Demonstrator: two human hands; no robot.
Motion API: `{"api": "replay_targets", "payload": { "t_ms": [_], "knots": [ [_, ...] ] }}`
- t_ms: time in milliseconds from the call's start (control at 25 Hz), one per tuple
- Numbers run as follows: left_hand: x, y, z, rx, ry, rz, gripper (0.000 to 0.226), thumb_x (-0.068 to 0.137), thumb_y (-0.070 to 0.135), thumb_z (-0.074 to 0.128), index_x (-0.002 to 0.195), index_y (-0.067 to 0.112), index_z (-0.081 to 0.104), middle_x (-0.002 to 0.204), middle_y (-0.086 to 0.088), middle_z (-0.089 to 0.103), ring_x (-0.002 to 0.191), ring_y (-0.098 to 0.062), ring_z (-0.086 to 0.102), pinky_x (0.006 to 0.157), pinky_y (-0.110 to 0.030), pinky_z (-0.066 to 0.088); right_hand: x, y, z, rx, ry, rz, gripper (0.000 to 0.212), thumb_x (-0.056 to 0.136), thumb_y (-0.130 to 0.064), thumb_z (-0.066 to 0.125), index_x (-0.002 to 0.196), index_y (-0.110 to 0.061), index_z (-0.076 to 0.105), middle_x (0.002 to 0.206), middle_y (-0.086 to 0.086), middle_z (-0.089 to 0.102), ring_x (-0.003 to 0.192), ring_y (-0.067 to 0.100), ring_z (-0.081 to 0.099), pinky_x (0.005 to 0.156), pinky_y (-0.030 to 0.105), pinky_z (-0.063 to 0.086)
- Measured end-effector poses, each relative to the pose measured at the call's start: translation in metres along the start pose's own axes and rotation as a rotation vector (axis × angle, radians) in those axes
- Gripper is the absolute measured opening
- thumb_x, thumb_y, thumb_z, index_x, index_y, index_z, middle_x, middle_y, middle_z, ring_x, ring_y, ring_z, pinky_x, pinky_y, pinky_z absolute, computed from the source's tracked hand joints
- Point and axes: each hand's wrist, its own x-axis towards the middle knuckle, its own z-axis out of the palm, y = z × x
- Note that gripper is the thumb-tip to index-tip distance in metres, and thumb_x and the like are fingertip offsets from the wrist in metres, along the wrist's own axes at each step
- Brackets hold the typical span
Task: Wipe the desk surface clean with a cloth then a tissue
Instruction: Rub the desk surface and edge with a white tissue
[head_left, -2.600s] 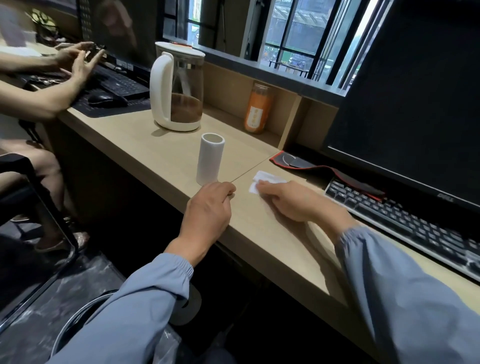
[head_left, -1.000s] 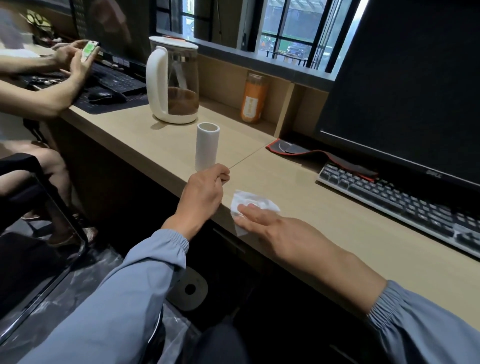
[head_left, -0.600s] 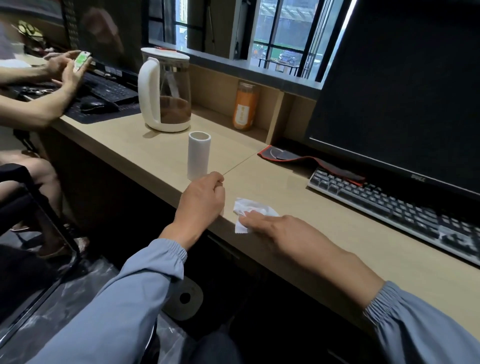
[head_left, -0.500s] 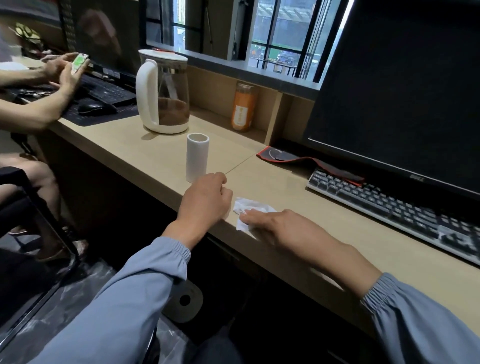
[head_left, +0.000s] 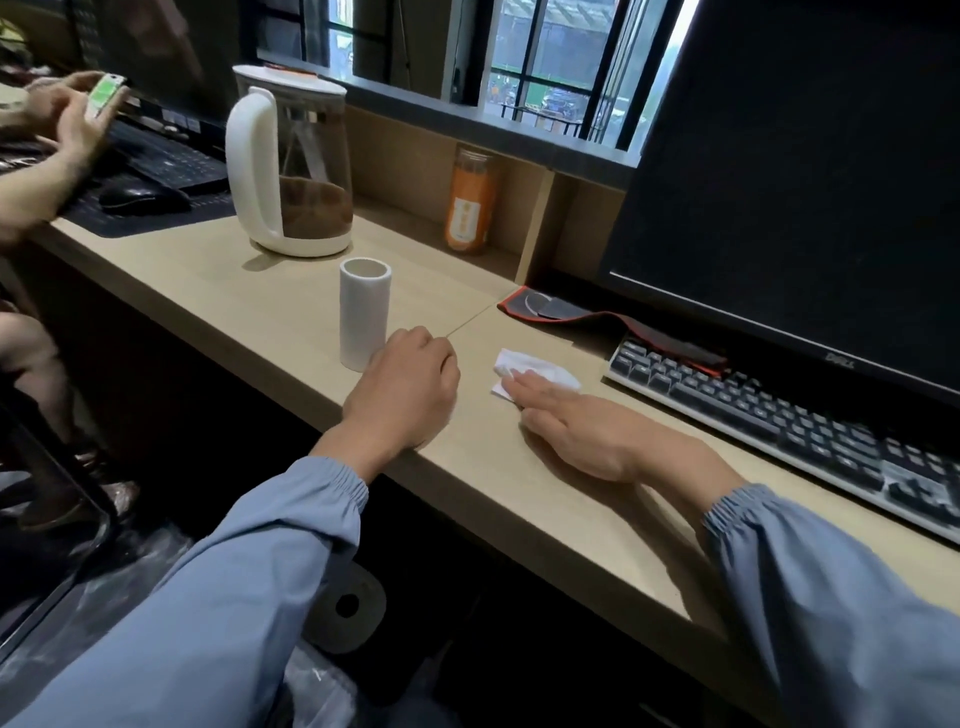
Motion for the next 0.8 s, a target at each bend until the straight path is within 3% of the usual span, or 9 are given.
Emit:
{"api": "replay_targets", "payload": {
  "t_ms": [200, 360, 480, 560, 680, 720, 800],
  "knots": [
    [-0.004, 0.001, 0.003, 0.038, 0.025, 0.047, 0.027, 0.105, 0.030, 0.040, 0.106, 0.019, 0.065, 0.104, 0.000, 0.055, 0.104, -0.023, 0.048, 0.092, -0.044, 0.047, -0.023, -0.013, 0.016, -0.057, -0.097, -0.157, 0.054, 0.110, -0.042, 0.021, 0.161, -0.035, 0.005, 0.161, -0.027, -0.010, 0.145, -0.016, -0.012, 0.112, 0.007, -0.008],
    [-0.003, 0.002, 0.000, 0.049, 0.012, 0.067, 0.027, 0.105, 0.030, 0.040, 0.107, 0.019, 0.064, 0.105, 0.003, 0.055, 0.104, -0.020, 0.048, 0.093, -0.044, 0.047, 0.025, 0.015, -0.006, -0.045, -0.037, 0.091, 0.058, 0.109, -0.046, 0.019, 0.162, -0.029, 0.004, 0.168, -0.014, -0.008, 0.151, -0.001, -0.010, 0.118, 0.021, -0.005],
    [-0.003, -0.001, 0.003, 0.047, 0.033, 0.080, 0.025, 0.105, 0.031, 0.041, 0.107, 0.021, 0.064, 0.105, 0.005, 0.054, 0.103, -0.019, 0.047, 0.092, -0.044, 0.048, 0.029, 0.012, 0.006, -0.014, -0.027, 0.027, 0.061, 0.108, -0.046, 0.019, 0.162, -0.024, 0.003, 0.167, -0.011, -0.008, 0.153, 0.005, -0.009, 0.124, 0.030, -0.001],
    [-0.002, -0.001, 0.004, 0.041, 0.031, 0.070, 0.024, 0.104, 0.031, 0.041, 0.106, 0.022, 0.063, 0.105, 0.006, 0.054, 0.102, -0.018, 0.047, 0.092, -0.044, 0.048, 0.021, 0.008, 0.004, 0.020, -0.036, 0.016, 0.058, 0.109, -0.044, 0.020, 0.162, -0.022, 0.013, 0.168, -0.010, 0.003, 0.155, 0.009, -0.002, 0.122, 0.028, 0.001],
    [-0.003, 0.001, 0.002, 0.022, 0.029, 0.061, 0.021, 0.103, 0.029, 0.043, 0.103, 0.023, 0.064, 0.103, 0.007, 0.054, 0.101, -0.016, 0.046, 0.090, -0.042, 0.047, 0.044, 0.018, -0.022, -0.031, 0.022, 0.191, 0.042, 0.110, -0.025, 0.022, 0.135, -0.006, 0.051, 0.145, 0.012, 0.044, 0.138, 0.031, 0.037, 0.118, 0.042, 0.026],
    [-0.003, 0.001, 0.001, 0.014, 0.031, 0.054, 0.021, 0.102, 0.027, 0.044, 0.103, 0.022, 0.064, 0.104, 0.007, 0.055, 0.101, -0.016, 0.045, 0.091, -0.040, 0.046, 0.055, 0.021, -0.028, -0.074, 0.043, 0.232, 0.040, 0.109, -0.022, 0.023, 0.127, -0.004, 0.053, 0.137, 0.017, 0.048, 0.132, 0.032, 0.042, 0.114, 0.046, 0.032],
    [-0.002, 0.000, 0.001, 0.004, 0.035, 0.042, 0.022, 0.102, 0.027, 0.045, 0.104, 0.022, 0.066, 0.105, 0.008, 0.056, 0.102, -0.015, 0.045, 0.091, -0.039, 0.046, 0.073, 0.023, -0.034, -0.215, 0.036, 0.287, 0.041, 0.109, -0.024, 0.021, 0.129, -0.006, 0.051, 0.145, 0.018, 0.046, 0.136, 0.035, 0.041, 0.112, 0.052, 0.033]
  ]
}}
